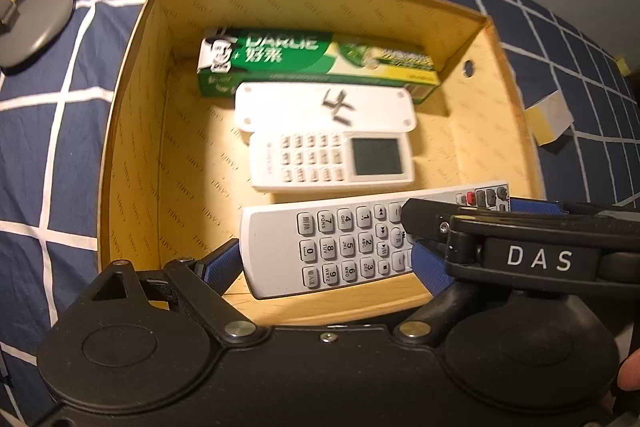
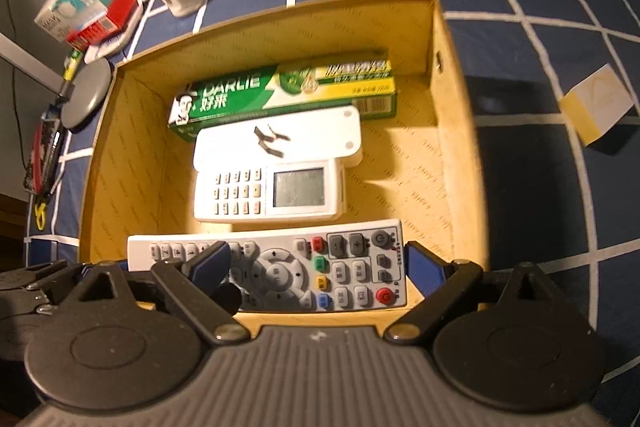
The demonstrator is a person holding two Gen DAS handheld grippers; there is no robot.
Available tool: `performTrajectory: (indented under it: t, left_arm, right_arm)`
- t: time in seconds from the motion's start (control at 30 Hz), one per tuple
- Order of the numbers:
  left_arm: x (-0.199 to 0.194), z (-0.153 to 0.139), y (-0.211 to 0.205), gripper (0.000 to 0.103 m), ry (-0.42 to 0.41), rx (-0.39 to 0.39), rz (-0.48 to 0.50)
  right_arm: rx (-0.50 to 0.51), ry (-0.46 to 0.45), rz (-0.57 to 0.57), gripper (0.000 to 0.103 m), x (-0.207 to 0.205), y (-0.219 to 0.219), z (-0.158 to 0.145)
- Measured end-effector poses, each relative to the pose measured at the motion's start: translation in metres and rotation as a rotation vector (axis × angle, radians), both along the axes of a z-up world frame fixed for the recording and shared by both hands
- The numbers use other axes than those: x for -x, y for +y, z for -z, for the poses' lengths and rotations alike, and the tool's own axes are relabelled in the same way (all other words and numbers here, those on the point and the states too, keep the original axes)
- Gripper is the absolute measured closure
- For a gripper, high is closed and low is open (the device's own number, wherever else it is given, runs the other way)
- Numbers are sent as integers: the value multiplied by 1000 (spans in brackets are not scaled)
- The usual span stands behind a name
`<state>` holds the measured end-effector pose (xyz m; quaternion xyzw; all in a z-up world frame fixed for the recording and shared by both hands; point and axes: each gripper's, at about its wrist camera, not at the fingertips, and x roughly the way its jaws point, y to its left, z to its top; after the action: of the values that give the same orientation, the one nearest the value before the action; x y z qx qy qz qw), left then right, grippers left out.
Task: Organize objects
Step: 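Lower the TV remote into the box beside the GREE remote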
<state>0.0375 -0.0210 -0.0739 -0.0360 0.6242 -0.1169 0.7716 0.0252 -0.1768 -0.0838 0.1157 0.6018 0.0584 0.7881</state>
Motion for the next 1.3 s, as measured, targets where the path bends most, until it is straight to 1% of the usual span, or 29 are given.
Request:
performTrajectory:
  t: [0.13,0.33,0.63,0.9,1.2,1.3]
  left_arm:
    - [-9,17,8,14,43,8,-1]
    - [-23,36,9,14,96,14,11]
    - [-35,59,11,14,167,20,13]
    - [-44,73,13,14,207,6,10]
    - [-49,80,12,15,235,-18,4]
    - [-50,81,12,13,237,-28,8]
  right_arm:
    - [9,46,-3,11,-9,8,16]
    - [17,102,7,11,-22,8,35]
    - [26,178,9,11,-36,7,60]
    - [22,224,2,11,-44,7,75]
    - [22,256,-10,11,-49,8,86]
    - [23,259,-13,11,-49,9,88]
